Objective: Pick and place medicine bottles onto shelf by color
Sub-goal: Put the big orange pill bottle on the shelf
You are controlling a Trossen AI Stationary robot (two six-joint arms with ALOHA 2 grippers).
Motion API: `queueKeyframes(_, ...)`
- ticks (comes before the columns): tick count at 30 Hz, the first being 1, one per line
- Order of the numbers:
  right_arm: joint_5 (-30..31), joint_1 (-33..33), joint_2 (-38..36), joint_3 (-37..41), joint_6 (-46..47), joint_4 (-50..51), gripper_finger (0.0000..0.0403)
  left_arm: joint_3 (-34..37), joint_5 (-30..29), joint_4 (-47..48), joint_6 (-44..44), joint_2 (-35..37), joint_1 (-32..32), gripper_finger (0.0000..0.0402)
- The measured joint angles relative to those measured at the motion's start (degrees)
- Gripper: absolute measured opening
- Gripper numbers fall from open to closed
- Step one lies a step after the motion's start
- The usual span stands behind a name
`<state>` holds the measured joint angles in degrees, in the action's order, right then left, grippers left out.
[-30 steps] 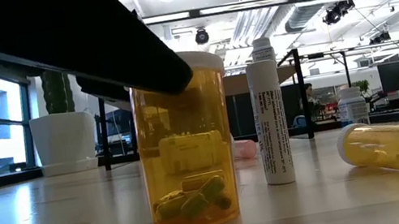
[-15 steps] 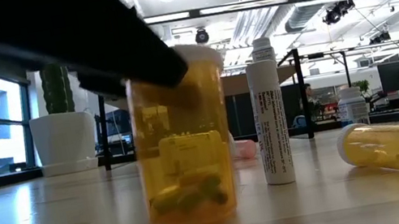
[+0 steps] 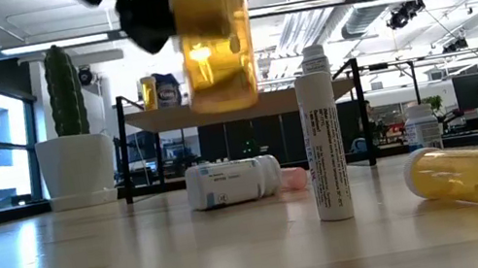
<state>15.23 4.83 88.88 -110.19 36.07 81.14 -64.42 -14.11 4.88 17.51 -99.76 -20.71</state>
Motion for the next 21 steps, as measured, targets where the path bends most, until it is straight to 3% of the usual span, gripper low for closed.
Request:
queueKeyframes(11, 0.90, 4.42, 0.00, 0.00, -0.56, -0.35, 0.0239, 0.01, 0.02, 10.17, -3.62, 13.01, 12.02, 0.0204)
queueKeyframes(21, 0.91, 7.82, -0.01, 0.00, -8.45, -5.50, 0.0239, -0.14, 0.00, 11.32, -9.54, 21.06, 27.49, 0.0204)
